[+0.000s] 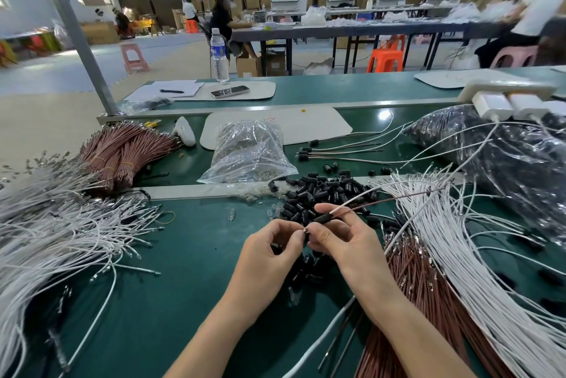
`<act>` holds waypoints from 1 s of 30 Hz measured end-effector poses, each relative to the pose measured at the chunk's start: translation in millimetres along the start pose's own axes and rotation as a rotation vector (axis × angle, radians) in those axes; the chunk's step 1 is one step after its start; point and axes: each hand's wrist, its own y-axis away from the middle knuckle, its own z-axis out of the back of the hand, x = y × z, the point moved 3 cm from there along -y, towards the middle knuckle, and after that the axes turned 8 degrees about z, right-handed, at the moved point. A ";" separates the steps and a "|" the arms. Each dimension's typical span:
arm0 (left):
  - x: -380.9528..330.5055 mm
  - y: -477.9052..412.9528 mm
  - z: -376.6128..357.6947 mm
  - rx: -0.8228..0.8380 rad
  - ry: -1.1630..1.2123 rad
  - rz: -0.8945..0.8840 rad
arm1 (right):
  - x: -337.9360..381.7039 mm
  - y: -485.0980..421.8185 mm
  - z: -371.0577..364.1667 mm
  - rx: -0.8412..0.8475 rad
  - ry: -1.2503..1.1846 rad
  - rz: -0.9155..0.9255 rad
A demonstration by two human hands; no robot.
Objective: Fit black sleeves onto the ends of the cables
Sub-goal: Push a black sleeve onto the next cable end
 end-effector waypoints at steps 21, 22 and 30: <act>-2.0 2.4 0.1 0.015 -0.030 -0.062 | 7.0 1.6 -0.1 0.049 0.100 0.000; -2.5 2.6 -0.2 0.012 -0.039 -0.071 | 7.4 1.7 0.0 0.050 0.101 -0.002; 7.9 -15.8 40.8 -0.367 -0.457 -0.076 | 7.1 -1.0 10.4 -0.050 -0.102 -0.081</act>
